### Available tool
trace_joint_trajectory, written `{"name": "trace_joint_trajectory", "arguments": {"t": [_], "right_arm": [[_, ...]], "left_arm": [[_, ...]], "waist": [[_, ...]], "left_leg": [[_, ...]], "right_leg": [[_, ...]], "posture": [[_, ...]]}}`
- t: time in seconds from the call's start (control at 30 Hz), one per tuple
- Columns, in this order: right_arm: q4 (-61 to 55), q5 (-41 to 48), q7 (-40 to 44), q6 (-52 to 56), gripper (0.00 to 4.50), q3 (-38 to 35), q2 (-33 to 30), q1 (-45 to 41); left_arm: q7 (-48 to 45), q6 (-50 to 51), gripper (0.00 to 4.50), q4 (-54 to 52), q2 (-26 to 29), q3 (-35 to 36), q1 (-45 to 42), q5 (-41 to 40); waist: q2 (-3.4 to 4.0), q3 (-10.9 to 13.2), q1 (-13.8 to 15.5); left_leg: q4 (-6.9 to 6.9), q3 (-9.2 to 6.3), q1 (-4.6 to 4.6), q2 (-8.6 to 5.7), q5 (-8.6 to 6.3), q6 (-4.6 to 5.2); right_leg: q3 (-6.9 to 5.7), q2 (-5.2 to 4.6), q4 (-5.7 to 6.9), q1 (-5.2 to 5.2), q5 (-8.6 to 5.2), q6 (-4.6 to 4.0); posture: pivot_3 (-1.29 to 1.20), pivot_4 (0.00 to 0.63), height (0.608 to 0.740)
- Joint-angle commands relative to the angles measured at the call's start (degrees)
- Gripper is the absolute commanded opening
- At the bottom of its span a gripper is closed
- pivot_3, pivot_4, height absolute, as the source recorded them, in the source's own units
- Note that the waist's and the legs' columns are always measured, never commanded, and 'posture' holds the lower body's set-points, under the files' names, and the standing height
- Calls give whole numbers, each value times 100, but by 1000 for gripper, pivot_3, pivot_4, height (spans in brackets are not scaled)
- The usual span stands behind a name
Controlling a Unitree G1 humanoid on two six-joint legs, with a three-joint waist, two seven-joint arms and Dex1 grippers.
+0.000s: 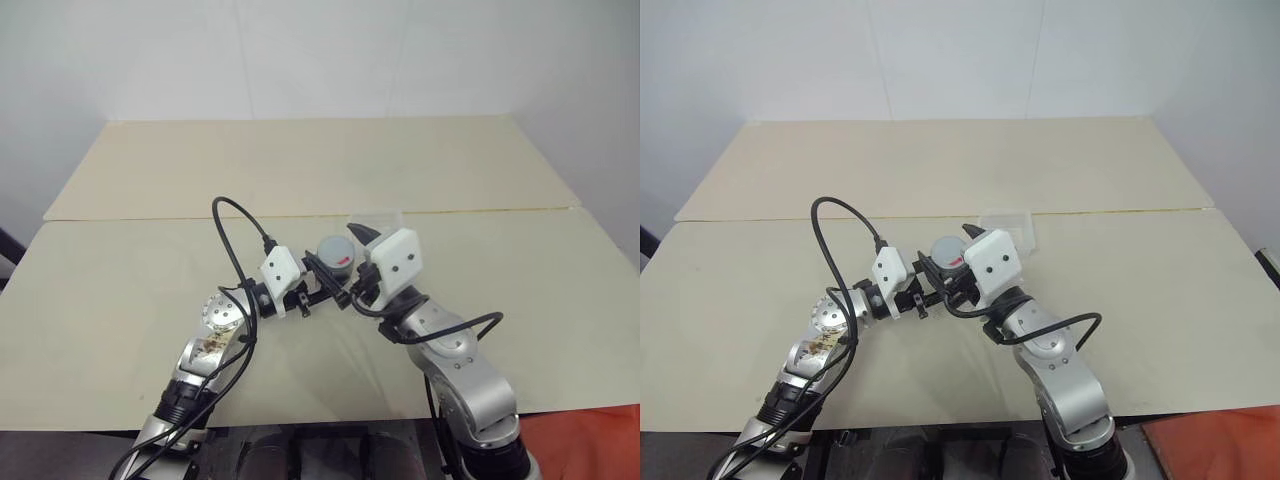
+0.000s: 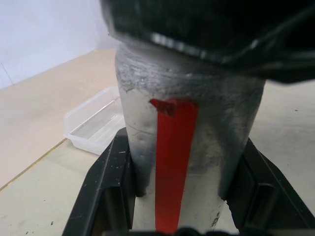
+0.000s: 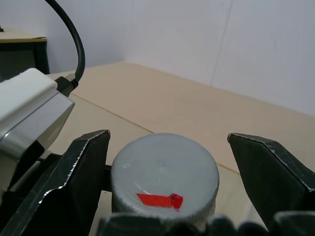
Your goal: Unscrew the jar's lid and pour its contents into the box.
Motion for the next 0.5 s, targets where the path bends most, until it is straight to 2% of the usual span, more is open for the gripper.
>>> {"name": "trace_joint_trajectory", "arguments": {"t": [0.03,0.13,0.17,0.23,0.33,0.37,0.5], "right_arm": [[-154,2,-31,-180,4457,-90,56,18],[-143,-3,-26,-180,4457,-87,61,23],[-135,-26,-20,-191,4290,-76,44,29],[-116,-60,10,-222,3888,-53,-1,48],[-85,-96,-11,-232,2928,-37,-9,49],[-82,-108,-26,-238,2782,-38,-8,49],[-40,-125,-33,-257,2781,-55,-12,16]], "left_arm": [[8,-102,2024,-126,14,49,-101,-30],[4,-98,2024,-115,14,47,-110,-33],[3,-96,2024,-110,13,49,-114,-36],[5,-97,2024,-98,12,47,-124,-29],[35,-238,2024,-91,24,20,-109,73],[24,-218,2024,-107,28,13,-104,68],[-65,-126,2024,-150,57,18,-93,-9]], "waist": [[0,0,-1],[0,0,-1],[0,0,-1],[0,0,-2],[0,0,-10],[0,0,-13],[0,0,-19]], "left_leg": [[0,0,0,1,0,0],[0,0,0,0,0,0],[0,0,0,0,0,0],[0,0,0,0,0,0],[0,0,0,0,0,0],[0,0,0,0,0,0],[0,0,0,1,0,0]], "right_leg": [[0,0,0,0,0,0],[0,0,1,0,0,0],[0,0,1,0,0,0],[0,0,1,0,0,0],[0,0,1,0,0,0],[0,0,1,0,0,0],[0,0,1,0,0,0]], "posture": [[0,150,740],[0,150,740],[0,150,740],[0,150,740],[0,150,740],[0,150,740],[0,150,740]]}}
